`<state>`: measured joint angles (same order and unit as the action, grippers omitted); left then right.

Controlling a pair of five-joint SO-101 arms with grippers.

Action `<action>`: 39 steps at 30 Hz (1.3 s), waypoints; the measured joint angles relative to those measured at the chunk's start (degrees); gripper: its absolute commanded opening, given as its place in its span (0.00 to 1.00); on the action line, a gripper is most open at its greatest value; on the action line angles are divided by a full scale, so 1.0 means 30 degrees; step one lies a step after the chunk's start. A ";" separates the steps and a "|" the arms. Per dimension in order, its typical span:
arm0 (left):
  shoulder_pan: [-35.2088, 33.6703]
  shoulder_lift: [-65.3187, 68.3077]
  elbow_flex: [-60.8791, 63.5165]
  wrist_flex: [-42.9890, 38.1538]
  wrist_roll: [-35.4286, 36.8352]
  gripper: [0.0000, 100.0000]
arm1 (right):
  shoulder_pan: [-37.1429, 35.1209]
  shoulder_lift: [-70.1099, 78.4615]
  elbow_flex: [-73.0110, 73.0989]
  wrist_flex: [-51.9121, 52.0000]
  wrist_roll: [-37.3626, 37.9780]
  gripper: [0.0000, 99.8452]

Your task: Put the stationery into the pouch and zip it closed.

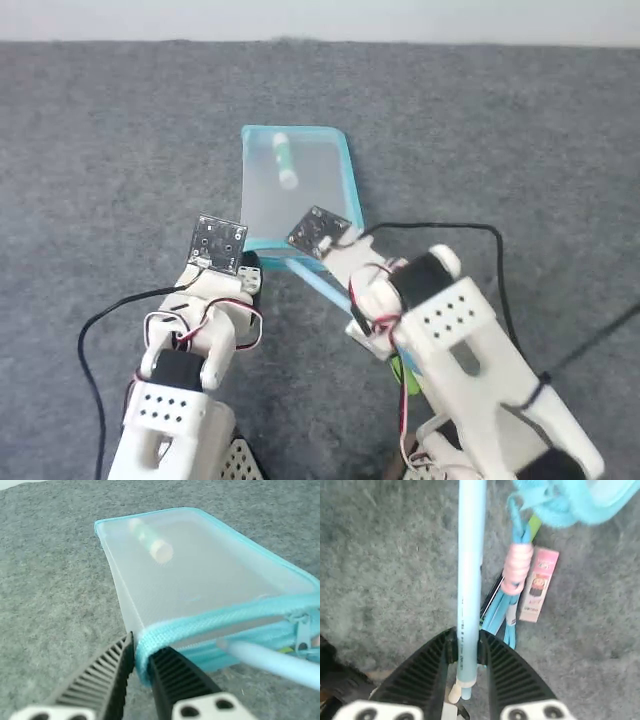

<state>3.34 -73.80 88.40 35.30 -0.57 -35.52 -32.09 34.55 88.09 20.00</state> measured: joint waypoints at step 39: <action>-0.0059 0.0000 0.0000 0.0000 0.0000 0.01 | -0.0469 1.4300 -1.5355 -0.0147 -0.6125 0.18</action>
<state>3.16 -73.80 88.40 35.30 -0.57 -36.92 10.81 -11.52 87.65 1.63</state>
